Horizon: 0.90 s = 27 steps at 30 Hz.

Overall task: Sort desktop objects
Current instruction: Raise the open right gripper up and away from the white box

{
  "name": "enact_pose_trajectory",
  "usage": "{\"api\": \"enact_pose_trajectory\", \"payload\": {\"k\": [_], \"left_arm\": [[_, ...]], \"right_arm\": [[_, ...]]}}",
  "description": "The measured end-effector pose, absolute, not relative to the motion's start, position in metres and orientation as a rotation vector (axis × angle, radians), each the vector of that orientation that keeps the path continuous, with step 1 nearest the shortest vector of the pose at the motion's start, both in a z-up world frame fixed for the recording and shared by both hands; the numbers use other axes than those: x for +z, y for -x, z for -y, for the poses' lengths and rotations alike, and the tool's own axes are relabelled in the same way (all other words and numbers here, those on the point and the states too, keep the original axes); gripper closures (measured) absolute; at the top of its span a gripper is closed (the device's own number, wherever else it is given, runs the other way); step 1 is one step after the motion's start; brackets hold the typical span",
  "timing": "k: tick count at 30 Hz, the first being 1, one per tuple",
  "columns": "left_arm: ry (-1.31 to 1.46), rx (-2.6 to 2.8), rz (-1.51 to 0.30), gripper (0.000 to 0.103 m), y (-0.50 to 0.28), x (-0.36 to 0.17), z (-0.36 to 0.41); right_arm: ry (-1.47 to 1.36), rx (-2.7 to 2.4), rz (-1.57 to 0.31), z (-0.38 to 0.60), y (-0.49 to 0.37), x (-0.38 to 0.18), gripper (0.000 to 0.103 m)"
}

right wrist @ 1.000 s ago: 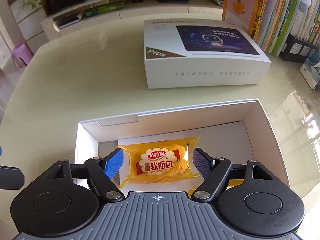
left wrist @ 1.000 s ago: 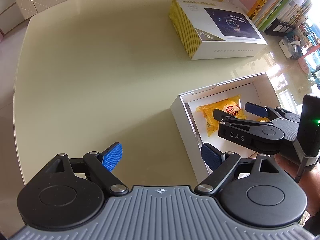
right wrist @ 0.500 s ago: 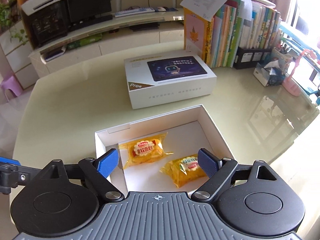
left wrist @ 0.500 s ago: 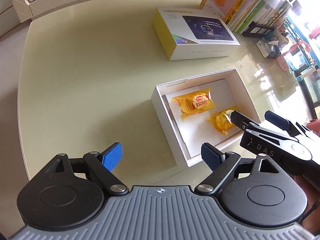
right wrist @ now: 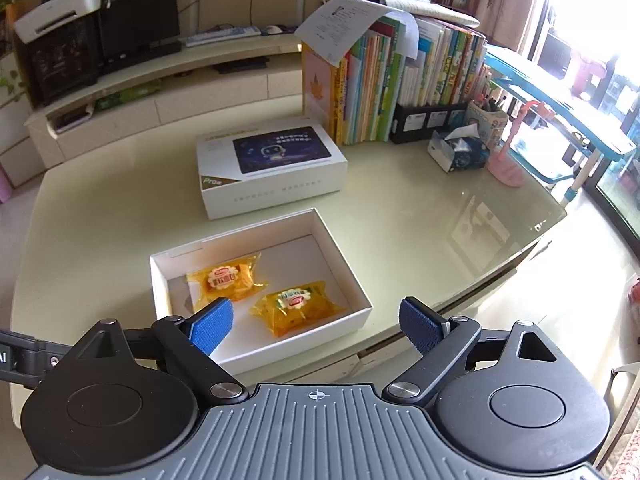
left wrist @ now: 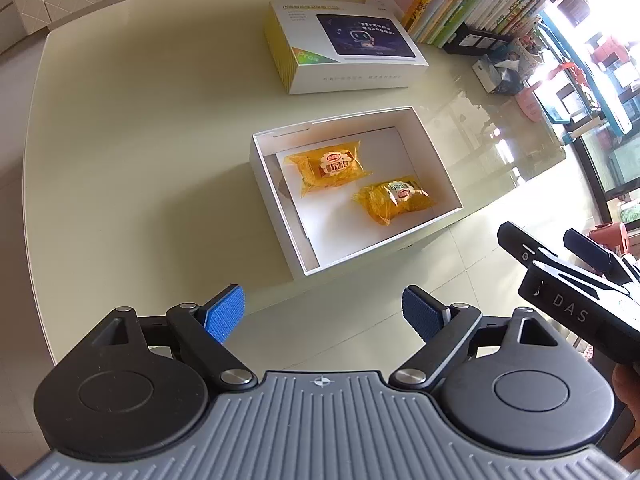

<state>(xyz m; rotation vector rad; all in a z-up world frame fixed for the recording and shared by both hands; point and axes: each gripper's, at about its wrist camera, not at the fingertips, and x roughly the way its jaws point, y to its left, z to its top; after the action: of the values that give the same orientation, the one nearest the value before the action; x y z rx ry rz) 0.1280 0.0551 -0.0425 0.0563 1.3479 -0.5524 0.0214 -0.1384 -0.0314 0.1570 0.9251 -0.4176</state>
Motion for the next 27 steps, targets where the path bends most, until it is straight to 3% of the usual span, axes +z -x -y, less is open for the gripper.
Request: {"api": "enact_pose_trajectory", "payload": {"k": [14, 27], "left_arm": [[-0.049, -0.461, -1.372, 0.0, -0.119, -0.057, -0.003], [0.029, -0.197, -1.275, 0.0, -0.153, -0.024, 0.094]], "right_arm": [[-0.15, -0.337, -0.932, 0.194, -0.029, -0.049, 0.011], [-0.227, -0.101, -0.881, 0.298, -0.086, -0.048, 0.011]]}}
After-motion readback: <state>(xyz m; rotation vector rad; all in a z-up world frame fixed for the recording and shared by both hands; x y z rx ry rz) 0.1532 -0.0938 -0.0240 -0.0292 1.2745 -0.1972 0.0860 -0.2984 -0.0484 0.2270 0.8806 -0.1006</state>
